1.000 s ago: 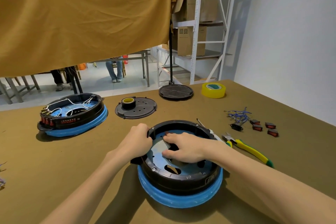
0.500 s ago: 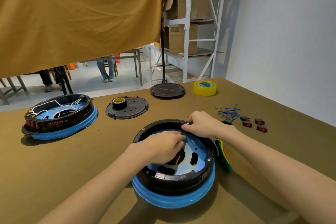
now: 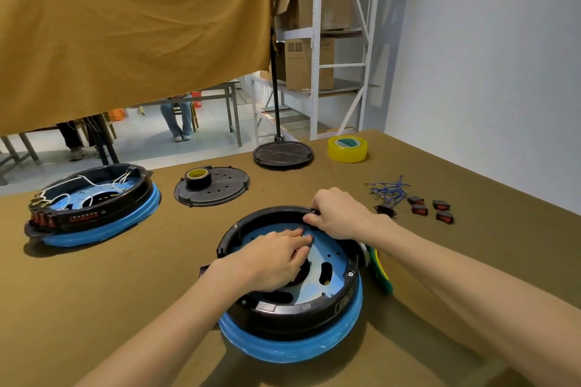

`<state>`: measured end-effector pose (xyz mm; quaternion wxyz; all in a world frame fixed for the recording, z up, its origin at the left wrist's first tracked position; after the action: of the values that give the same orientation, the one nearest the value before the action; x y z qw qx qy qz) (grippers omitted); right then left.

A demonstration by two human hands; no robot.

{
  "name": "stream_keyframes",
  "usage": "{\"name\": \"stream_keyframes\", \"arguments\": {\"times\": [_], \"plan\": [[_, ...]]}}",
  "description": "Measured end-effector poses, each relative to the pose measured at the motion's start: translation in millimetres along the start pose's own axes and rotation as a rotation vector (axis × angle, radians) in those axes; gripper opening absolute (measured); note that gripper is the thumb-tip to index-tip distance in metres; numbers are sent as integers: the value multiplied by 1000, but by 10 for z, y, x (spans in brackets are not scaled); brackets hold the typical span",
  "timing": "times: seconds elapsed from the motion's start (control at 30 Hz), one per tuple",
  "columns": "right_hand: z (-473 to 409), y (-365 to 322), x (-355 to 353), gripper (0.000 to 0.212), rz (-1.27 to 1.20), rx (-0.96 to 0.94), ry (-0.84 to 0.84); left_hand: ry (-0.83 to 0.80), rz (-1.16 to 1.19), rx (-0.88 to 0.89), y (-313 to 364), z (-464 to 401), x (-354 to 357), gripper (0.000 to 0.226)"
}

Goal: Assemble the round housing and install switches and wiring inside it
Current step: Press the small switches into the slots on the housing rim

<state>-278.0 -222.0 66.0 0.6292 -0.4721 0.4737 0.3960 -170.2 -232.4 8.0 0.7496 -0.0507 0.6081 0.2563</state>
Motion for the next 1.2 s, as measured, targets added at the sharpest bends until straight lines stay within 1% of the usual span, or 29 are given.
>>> {"name": "stream_keyframes", "arguments": {"times": [0.1, 0.17, 0.2, 0.23, 0.3, 0.33, 0.37, 0.4, 0.43, 0.5, 0.53, 0.6, 0.63, 0.7, 0.77, 0.93, 1.0, 1.03, 1.1, 1.2], "plan": [[40, 46, 38, 37, -61, -8, -18, -12, 0, -7, 19, 20, -10, 53], [78, 48, 51, 42, -195, -47, -54, -26, 9, -4, 37, 62, -23, 51], [102, 78, 24, 45, -263, -48, -32, -14, 27, -1, 42, 97, -46, 50], [128, 147, -30, 48, -309, -33, 33, 35, 39, 8, 55, 145, -100, 47], [196, 415, -160, 43, -303, 45, 233, 251, 11, 53, 121, 296, -314, 35], [230, 604, -218, 38, -241, 118, 320, 369, -8, 68, 143, 388, -431, 30], [263, 814, -258, 32, -152, 210, 370, 461, -14, 63, 133, 471, -529, 27], [284, 1033, -270, 30, -56, 318, 373, 518, -8, 35, 82, 528, -598, 28], [294, 1235, -262, 30, 31, 418, 337, 535, 9, -10, -2, 554, -626, 32], [291, 1522, -164, 28, 122, 537, 201, 474, 58, -115, -196, 531, -578, 45], [276, 1585, -97, 24, 125, 545, 132, 433, 76, -153, -273, 507, -530, 50], [228, 1621, 15, 8, 79, 497, 70, 387, 77, -201, -362, 461, -439, 57], [207, 1620, 42, 5, 58, 465, 78, 386, 72, -212, -385, 442, -415, 58], [191, 1610, 40, 4, 31, 411, 136, 410, 81, -225, -417, 429, -406, 59], [177, 1594, 36, 15, -22, 350, 171, 431, 87, -228, -443, 428, -409, 60], [212, 1569, 52, 22, -220, 233, 151, 435, 86, -227, -464, 428, -386, 61], [261, 1558, -6, 22, -277, 216, 220, 438, 84, -222, -458, 423, -394, 61], [292, 1555, -47, 21, -351, 207, 271, 438, 84, -221, -454, 422, -394, 61], [333, 1508, -83, 19, -645, 166, 325, 440, 84, -223, -450, 426, -397, 61], [348, 1246, -42, 16, -1182, 59, 253, 445, 84, -228, -437, 437, -410, 61]]}}
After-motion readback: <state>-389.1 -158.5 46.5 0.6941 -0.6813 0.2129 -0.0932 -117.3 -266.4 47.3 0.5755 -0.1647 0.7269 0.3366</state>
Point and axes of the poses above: each hand's wrist, its own z-axis away from the middle knuckle, its own x-axis out of the palm, y = z × x, the point moved 10 cm from there along -z, towards the middle knuckle, and after that the axes turned 10 degrees about -y, right-handed, at the moved point
